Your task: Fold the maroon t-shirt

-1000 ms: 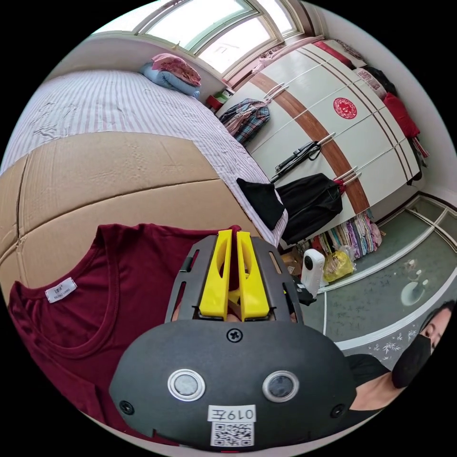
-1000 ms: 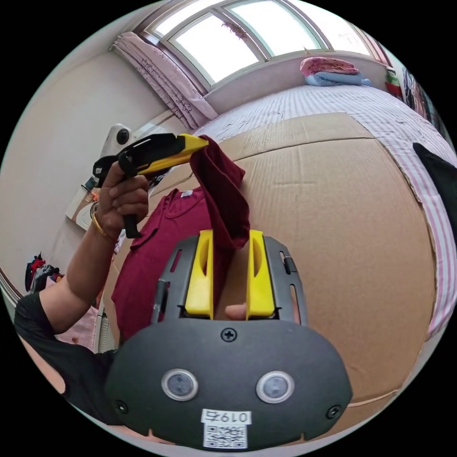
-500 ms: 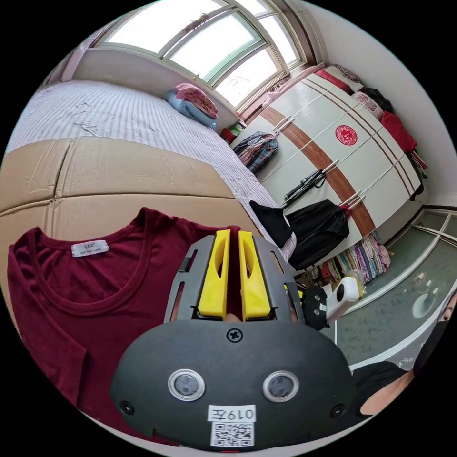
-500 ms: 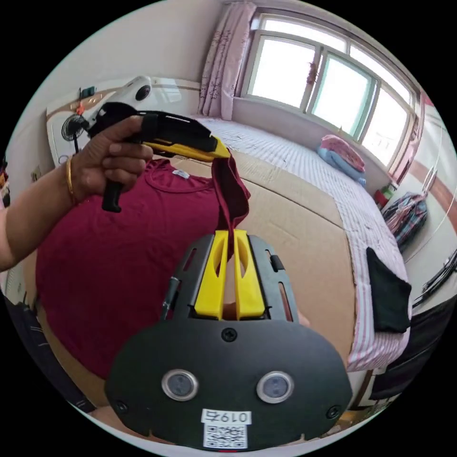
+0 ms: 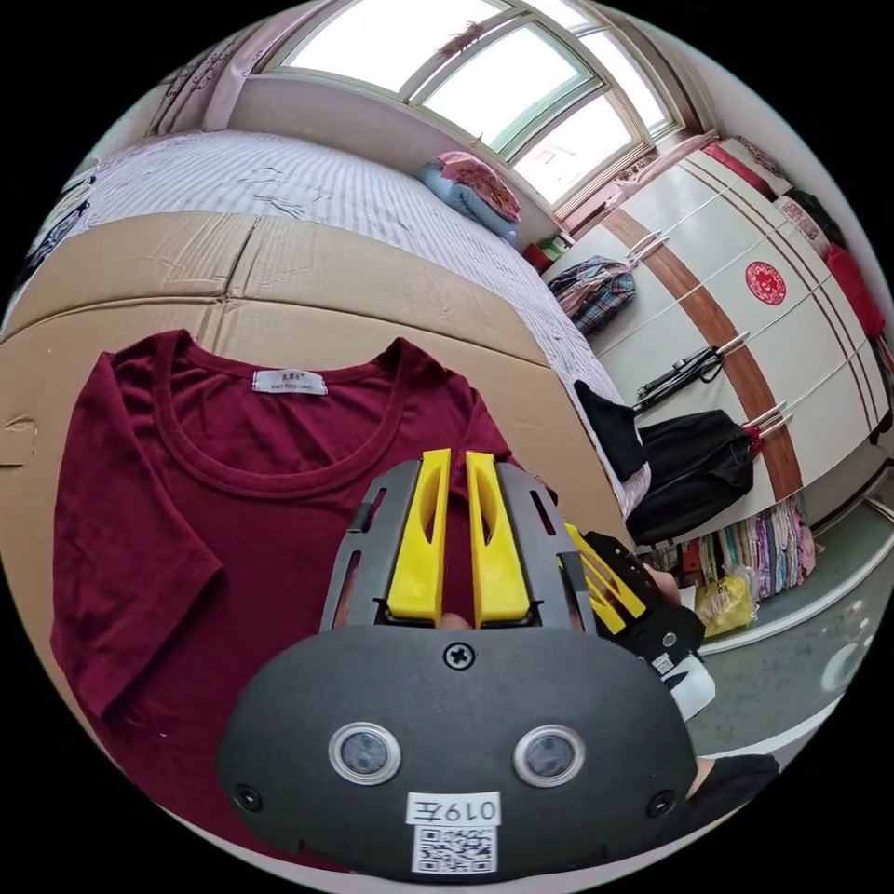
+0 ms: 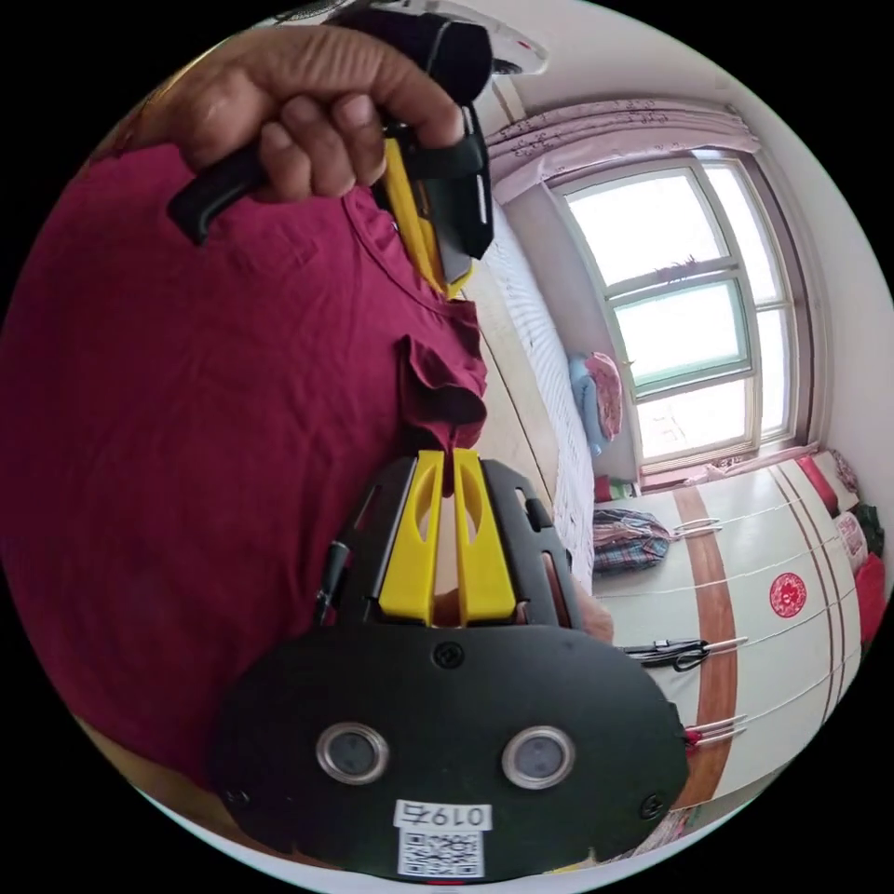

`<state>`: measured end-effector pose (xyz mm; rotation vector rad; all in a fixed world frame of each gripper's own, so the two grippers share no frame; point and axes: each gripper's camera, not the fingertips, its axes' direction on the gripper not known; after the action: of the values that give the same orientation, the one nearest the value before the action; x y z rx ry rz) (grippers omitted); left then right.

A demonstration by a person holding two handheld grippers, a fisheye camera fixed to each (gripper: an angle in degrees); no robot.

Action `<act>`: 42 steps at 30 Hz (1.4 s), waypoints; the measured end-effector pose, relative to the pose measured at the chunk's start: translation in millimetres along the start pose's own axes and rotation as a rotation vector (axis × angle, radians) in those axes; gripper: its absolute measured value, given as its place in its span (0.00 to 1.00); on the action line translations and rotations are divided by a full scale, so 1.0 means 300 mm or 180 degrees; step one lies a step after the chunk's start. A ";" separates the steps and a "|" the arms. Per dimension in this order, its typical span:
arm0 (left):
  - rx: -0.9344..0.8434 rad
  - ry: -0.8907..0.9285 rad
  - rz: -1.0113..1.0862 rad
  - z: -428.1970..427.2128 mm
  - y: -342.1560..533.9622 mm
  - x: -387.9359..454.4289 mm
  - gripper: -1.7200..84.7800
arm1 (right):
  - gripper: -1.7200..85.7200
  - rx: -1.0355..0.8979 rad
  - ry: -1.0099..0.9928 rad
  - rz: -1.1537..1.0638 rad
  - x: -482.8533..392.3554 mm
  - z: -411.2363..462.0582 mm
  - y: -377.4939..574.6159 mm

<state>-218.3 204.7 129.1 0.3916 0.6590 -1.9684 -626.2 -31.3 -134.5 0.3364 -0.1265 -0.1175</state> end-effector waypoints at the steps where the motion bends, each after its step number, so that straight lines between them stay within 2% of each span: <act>1: -0.0081 0.0049 -0.0009 0.011 -0.010 -0.007 0.06 | 0.01 -0.0003 0.0106 -0.0087 -0.049 0.001 -0.007; 4: -0.0490 0.0153 -0.0038 0.066 -0.054 -0.017 0.09 | 0.01 0.0013 0.0269 -0.0198 -0.149 0.008 -0.018; 8: -0.0859 -0.0097 -0.0149 0.135 -0.074 -0.017 0.10 | 0.01 0.0065 0.0315 -0.0158 -0.243 0.015 -0.039; 15: -0.1002 -0.0369 -0.0213 0.165 -0.069 -0.027 0.06 | 0.01 0.0118 0.0331 -0.0113 -0.346 0.036 -0.057; 19: -0.0892 -0.0171 -0.0218 0.135 -0.057 -0.050 0.04 | 0.01 0.0150 0.0325 -0.0079 -0.388 0.047 -0.062; 23: -0.0570 0.0347 -0.0241 0.055 -0.040 -0.073 0.04 | 0.01 0.0163 0.0403 -0.0127 -0.445 0.061 -0.069; 26: -0.0367 0.0472 -0.0203 -0.008 -0.019 -0.086 0.03 | 0.01 0.0161 0.0492 -0.0142 -0.478 0.070 -0.069; 34: -0.0327 0.0419 -0.0344 -0.030 0.121 -0.170 0.04 | 0.02 0.0188 0.0572 -0.0142 -0.522 0.091 -0.044; 42: -0.0572 0.0303 -0.0384 0.011 0.155 -0.206 0.04 | 0.08 0.0272 0.0424 -0.0133 -0.520 0.105 -0.003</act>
<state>-148.3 229.6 151.4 0.3433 0.9318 -1.9934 -784.6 -21.0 -121.6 0.4312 0.0074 -0.1310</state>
